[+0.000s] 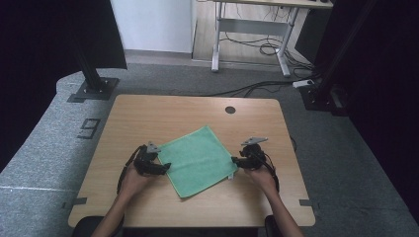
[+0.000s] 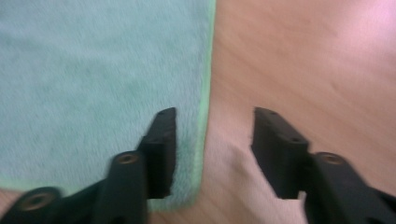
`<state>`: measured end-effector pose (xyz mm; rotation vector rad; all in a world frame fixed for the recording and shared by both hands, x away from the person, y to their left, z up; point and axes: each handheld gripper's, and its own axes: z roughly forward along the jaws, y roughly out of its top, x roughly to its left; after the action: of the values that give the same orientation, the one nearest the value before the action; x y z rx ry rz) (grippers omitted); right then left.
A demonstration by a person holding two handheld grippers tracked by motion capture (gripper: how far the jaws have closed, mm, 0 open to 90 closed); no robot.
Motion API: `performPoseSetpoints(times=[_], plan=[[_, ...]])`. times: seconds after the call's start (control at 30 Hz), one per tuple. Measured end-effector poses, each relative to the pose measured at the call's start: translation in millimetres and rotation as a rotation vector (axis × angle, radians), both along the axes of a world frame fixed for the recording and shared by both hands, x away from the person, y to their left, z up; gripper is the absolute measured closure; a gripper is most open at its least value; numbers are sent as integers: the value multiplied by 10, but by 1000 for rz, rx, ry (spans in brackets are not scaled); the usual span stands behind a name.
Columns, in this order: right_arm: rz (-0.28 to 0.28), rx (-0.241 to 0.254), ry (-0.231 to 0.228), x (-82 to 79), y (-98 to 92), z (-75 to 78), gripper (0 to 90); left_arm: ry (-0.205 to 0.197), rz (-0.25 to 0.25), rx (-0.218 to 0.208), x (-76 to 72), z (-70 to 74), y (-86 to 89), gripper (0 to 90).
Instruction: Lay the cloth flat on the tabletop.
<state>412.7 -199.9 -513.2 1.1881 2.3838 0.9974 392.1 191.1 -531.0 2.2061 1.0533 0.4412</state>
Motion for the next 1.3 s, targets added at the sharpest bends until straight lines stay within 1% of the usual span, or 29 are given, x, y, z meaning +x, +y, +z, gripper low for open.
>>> performPoseSetpoints(times=[0.03,0.1,0.17,0.2,0.23,0.27,0.3,0.33,0.37,0.4,0.43,0.47,0.53,0.6,0.67,0.7,0.77,0.83,0.93,1.13,1.3], plan=[[8,-5,-7,10,28,15,425,-6,2,-12,-40,31,-16,153],[10,-21,-35,32,100,30,369,6,0,-15,-101,45,-44,138],[13,-39,-51,70,146,8,335,11,-3,8,-182,25,-90,126],[3,-64,-61,114,158,-42,317,12,2,16,-208,14,-106,107],[3,-64,-61,114,158,-42,317,14,6,26,-235,2,-123,107],[-16,-65,-36,176,134,-141,309,16,13,35,-263,-9,-140,104],[-16,-65,-36,176,134,-141,309,17,15,39,-275,-16,-151,104],[-19,-67,-30,191,124,-176,309,18,15,53,-283,-24,-166,104],[-21,-71,-20,203,111,-219,309,16,23,79,-282,-35,-187,103],[-22,-79,-5,209,96,-264,299,12,30,95,-278,-43,-198,103],[-27,-73,-3,208,86,-282,296,12,37,108,-266,-57,-205,103],[-35,-57,5,204,68,-288,299,19,40,99,-255,-64,-201,91],[-32,-69,-1,183,65,-283,300,30,49,89,-238,-71,-188,84],[-30,-77,-9,154,72,-282,301,30,52,87,-216,-73,-173,76],[-27,-72,-6,114,67,-284,302,29,59,85,-187,-75,-160,76],[-22,-59,-1,61,52,-291,302,25,64,88,-160,-75,-146,76],[-19,-54,2,40,45,-295,301,23,73,87,-113,-77,-125,76],[-12,-43,12,-35,30,-299,295,22,81,84,-60,-80,-102,76],[-2,-39,7,-118,26,-306,291,21,82,83,8,-82,-81,75],[2,-44,0,-217,71,-305,293,9,80,91,111,-82,-51,75],[9,-42,-1,-281,115,-307,293,5,79,78,204,-93,-14,76]])
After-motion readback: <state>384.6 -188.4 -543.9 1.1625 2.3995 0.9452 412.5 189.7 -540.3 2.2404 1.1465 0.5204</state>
